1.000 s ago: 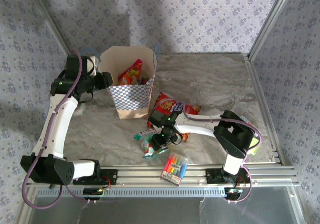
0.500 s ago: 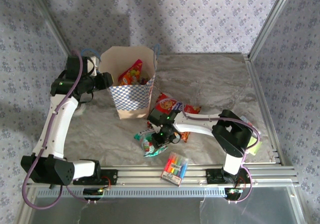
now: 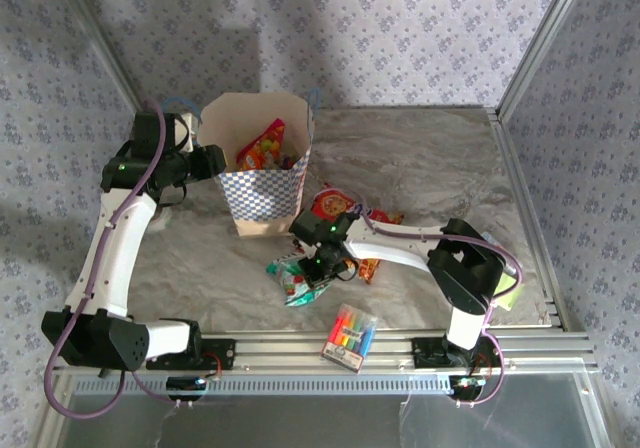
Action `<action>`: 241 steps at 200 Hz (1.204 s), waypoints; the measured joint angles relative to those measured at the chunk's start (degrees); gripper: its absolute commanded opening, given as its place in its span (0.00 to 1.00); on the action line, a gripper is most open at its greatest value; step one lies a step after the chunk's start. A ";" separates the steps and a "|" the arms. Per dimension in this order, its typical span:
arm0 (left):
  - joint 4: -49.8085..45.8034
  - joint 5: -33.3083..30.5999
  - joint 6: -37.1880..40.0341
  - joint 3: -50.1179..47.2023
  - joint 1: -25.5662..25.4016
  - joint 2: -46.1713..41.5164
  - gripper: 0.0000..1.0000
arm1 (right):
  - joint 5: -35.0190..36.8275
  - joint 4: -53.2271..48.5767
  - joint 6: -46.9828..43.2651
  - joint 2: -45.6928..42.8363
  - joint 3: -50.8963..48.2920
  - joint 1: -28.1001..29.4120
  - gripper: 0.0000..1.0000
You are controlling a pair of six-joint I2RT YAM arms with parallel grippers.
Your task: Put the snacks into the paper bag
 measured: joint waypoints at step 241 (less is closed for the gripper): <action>-0.79 -1.68 -0.02 4.68 0.00 1.53 0.54 | 4.33 -6.91 -3.54 -14.10 6.91 -0.15 0.00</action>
